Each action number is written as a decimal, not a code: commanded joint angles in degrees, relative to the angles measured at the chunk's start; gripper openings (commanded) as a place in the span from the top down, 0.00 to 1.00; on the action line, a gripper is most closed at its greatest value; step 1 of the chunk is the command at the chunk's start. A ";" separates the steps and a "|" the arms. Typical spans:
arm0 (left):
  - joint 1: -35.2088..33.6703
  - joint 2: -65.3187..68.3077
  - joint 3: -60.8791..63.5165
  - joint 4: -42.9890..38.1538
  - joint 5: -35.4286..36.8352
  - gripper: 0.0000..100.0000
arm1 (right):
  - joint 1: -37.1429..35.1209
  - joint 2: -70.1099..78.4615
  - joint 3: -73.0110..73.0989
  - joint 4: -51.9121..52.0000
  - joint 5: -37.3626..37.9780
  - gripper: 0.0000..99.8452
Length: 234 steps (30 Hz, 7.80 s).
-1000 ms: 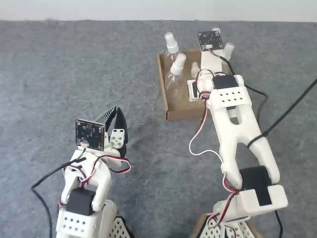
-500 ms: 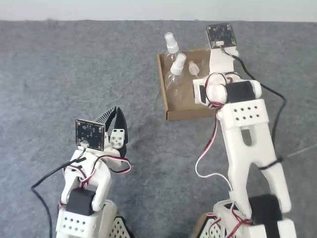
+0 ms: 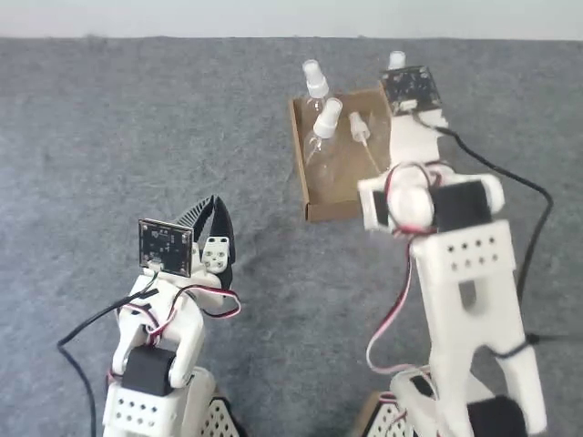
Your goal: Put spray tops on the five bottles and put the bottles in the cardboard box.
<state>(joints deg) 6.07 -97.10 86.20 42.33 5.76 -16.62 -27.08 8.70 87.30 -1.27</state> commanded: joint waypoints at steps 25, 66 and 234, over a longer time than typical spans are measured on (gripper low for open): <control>-0.18 -0.79 -0.48 -1.23 -0.62 0.99 | -1.45 -8.57 23.03 -29.76 11.16 0.85; 0.35 -0.79 0.13 -1.23 -0.62 0.99 | 4.35 44.44 -2.55 -39.78 15.47 0.79; -8.18 -7.21 10.33 30.15 -0.35 0.99 | 3.91 -76.00 87.74 -12.79 15.47 0.89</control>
<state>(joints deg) -1.85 -103.16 97.45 72.22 5.41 -12.57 -102.77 95.21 74.29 13.49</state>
